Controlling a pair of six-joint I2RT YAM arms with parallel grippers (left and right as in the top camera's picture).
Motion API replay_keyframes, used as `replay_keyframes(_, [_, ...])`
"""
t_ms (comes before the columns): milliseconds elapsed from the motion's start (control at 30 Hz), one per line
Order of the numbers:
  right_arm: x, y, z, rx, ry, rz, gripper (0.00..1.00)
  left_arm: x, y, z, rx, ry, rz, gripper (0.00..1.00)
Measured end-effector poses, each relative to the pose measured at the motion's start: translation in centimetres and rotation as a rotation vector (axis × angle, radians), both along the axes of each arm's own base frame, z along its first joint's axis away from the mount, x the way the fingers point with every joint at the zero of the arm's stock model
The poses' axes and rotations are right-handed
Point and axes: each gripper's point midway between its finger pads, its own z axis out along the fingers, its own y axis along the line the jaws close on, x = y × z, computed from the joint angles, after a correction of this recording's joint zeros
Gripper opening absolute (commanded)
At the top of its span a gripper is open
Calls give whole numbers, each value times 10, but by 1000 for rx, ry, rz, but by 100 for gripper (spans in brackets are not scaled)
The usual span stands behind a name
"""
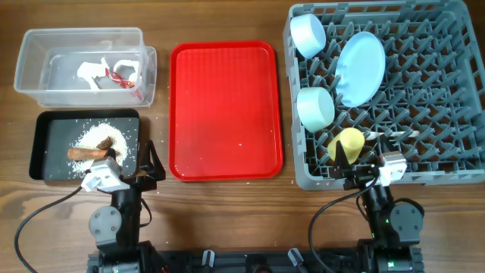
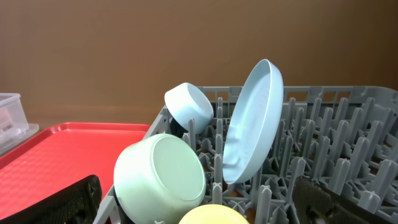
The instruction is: Sort waste into correct bins and load items into the dishwasher rack
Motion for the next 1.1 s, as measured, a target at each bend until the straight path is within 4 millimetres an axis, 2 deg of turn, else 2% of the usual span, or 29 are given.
replay_keyframes(1100, [0, 0, 0, 0, 0, 0, 100, 0, -3, 0, 0, 0, -15, 100])
